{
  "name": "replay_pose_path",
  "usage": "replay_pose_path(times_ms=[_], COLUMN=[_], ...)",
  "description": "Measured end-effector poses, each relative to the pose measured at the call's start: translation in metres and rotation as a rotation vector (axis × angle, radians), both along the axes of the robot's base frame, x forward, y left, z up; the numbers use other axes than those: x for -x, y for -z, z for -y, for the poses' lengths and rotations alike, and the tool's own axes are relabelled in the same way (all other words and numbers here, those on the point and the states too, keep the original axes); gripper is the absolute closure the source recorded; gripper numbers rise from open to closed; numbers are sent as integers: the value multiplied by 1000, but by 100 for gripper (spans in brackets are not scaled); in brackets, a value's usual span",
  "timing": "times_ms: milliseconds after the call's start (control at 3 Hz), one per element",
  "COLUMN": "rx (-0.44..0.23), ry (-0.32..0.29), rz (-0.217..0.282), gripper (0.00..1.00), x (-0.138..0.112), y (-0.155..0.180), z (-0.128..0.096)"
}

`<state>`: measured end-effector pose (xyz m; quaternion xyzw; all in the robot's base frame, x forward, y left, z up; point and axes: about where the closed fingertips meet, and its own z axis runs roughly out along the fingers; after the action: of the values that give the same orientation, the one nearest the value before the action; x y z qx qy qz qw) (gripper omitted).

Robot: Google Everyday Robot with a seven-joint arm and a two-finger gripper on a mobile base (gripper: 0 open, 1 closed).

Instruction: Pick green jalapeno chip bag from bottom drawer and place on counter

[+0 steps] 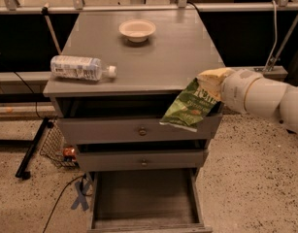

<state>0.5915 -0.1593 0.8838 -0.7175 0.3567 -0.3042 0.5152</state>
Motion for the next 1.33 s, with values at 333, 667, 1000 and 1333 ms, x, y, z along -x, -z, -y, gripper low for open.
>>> replay_pose_path(times_ms=[333,667,1000,1333], rx=[65,111,136,149], ry=[-8,-25,-51,-92], rz=[88,157,198,216], gripper=[100,100,100,100], x=[-12,-33,-56,-87], y=[-37,-63,-80,-88], z=[2,1,-3,-14])
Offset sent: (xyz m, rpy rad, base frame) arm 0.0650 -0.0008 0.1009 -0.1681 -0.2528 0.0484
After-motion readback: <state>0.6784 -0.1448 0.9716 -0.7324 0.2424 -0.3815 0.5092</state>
